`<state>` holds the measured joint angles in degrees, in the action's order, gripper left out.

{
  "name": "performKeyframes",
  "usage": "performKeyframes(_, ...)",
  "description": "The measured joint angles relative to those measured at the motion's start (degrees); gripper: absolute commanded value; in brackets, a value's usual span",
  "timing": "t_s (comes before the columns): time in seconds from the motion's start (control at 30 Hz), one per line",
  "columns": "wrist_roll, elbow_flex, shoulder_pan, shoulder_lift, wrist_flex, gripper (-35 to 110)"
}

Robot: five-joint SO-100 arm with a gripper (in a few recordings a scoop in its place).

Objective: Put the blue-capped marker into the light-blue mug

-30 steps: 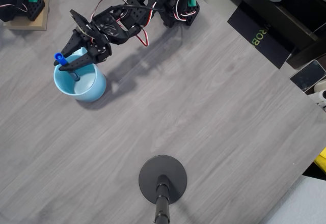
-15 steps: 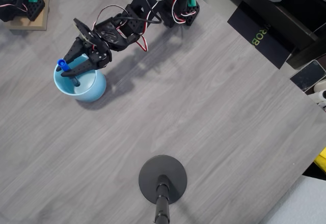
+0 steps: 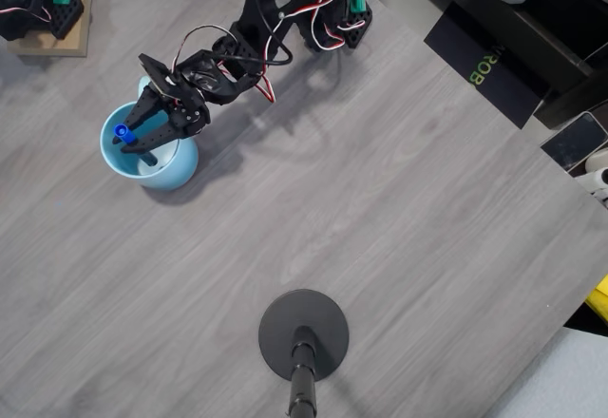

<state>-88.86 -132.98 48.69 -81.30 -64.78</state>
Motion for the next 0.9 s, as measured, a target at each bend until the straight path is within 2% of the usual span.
performKeyframes(0.2,-0.62,0.18,0.00,4.13,-5.80,0)
performKeyframes(0.53,-0.97,0.53,-0.09,5.19,-5.80,0)
performKeyframes(0.7,-0.97,0.44,-0.09,3.69,-3.43,18)
performKeyframes(0.9,-0.88,0.35,-0.09,3.08,-2.72,25)
